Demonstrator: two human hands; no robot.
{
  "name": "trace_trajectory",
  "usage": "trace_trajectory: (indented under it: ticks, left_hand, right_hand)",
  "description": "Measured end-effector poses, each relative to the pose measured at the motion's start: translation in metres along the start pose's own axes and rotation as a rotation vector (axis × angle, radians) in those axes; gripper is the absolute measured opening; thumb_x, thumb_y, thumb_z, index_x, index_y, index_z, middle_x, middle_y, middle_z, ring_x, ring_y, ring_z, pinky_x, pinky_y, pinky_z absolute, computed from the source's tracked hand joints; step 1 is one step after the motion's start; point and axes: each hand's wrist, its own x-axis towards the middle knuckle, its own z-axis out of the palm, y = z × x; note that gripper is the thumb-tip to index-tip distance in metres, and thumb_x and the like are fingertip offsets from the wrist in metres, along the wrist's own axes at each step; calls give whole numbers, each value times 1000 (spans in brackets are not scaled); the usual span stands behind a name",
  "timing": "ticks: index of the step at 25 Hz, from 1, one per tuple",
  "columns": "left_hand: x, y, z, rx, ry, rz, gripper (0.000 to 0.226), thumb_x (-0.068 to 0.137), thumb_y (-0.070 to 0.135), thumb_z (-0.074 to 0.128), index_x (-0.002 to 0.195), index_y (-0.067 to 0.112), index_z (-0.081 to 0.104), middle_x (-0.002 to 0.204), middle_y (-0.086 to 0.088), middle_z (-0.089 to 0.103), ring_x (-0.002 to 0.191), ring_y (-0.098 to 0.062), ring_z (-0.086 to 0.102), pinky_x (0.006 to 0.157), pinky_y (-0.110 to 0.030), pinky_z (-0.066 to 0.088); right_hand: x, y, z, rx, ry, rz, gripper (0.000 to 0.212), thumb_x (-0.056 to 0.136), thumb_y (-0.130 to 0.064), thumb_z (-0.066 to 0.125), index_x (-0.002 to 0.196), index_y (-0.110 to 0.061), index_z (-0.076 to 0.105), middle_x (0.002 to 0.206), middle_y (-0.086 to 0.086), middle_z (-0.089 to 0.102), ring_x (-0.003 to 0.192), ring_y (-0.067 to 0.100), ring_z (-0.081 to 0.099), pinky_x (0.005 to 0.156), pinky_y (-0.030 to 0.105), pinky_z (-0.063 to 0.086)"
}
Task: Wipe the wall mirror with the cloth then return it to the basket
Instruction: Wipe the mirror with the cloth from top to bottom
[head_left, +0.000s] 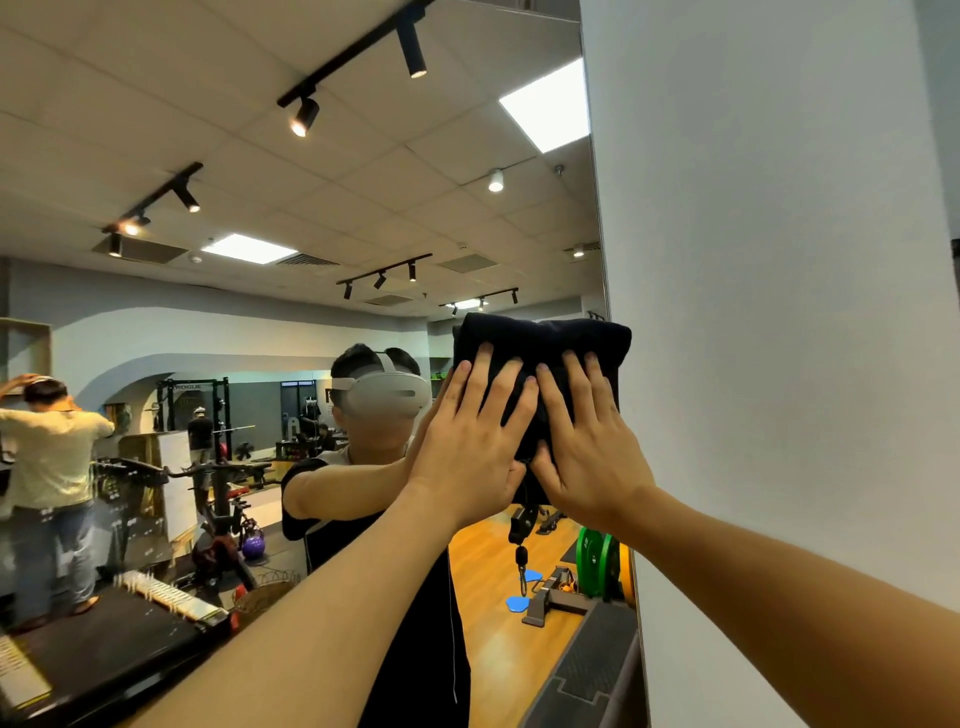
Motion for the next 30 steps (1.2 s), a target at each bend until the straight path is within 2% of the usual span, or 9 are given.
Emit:
trace_trajectory:
  ticks: [3,7,10,16,30]
  left_hand:
    - [-9,-13,-3,11,-13,11,80,86,47,34,158,13,23,162,-17,22,154,-41,7,125,-55,11]
    - [-28,-36,-11,11,-30,-15,80,86,46,35,158,14,24,163,-16,23,154,-40,8,125,-55,10]
    - [-44,-60,-19,28,-60,-13,81,85,45,36,158,14,22,163,-15,21,154,-40,7,125,-56,9]
    - [-96,-122,-36,91,-123,-46,83,89,46,49,159,14,19,165,-14,18,154,-40,6,124,-57,8]
    - [-236,-282,-75,278,-276,-152,90,88,47,45,161,14,4,168,-12,3,155,-38,-2,125,-56,-1]
  right_hand:
    - [1,-17,-1,6,-17,1,75,97,-43,31,162,-10,15,167,23,11,155,42,2,124,59,19]
    - [9,-47,-4,1,-40,-28,76,97,-46,27,161,-7,14,166,27,10,154,45,2,123,61,18]
    - [16,-78,-2,20,-25,-19,78,96,-47,25,161,-6,14,166,28,9,154,47,1,124,60,12]
    - [32,-158,5,45,17,-57,78,96,-48,25,160,-5,17,164,30,11,153,50,3,123,64,12]
    - [66,-372,15,143,49,-151,80,94,-47,26,161,-6,13,164,32,7,151,54,-1,122,67,9]
